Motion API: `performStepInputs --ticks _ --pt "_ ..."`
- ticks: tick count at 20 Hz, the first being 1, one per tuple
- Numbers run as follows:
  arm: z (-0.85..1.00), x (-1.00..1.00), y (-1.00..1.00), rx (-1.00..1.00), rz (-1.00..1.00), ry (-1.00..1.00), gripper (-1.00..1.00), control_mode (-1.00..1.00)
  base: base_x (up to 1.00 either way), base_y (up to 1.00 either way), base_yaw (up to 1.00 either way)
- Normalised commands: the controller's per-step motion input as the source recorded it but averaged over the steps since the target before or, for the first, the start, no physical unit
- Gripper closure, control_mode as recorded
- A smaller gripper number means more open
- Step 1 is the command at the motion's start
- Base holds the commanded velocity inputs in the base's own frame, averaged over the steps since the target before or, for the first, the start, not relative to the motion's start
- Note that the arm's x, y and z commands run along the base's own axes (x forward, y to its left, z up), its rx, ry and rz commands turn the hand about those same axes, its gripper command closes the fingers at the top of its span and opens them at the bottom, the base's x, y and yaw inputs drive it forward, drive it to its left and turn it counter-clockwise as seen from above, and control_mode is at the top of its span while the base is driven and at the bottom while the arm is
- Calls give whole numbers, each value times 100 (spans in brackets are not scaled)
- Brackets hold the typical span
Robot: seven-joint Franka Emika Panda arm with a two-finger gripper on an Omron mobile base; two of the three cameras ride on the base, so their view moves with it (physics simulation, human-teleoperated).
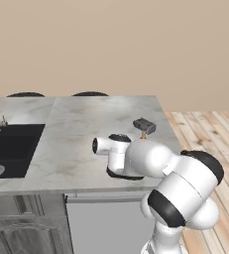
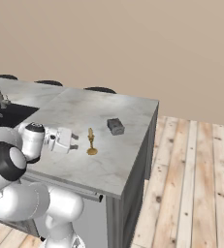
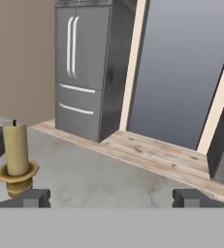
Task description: Pick the candle and jar from the dining table and place them in the open cabinet. Close the cabinet after placing the objects.
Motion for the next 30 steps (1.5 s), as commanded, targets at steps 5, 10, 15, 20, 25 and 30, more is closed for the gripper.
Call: performStepInputs --ticks 5,10,15,20,25,30 --pt "-10 13 0 0 0 0 -100 -100 0 0 0" --pt "-9 14 0 0 0 0 -100 -100 0 0 0" --pt "-8 13 0 0 0 0 -100 -100 0 0 0" --pt "-7 11 0 0 0 0 -100 -100 0 0 0" --pt "-5 4 0 0 0 0 -100 -100 0 0 0" --pt "-4 3 -1 0 0 0 -100 -100 0 0 0"
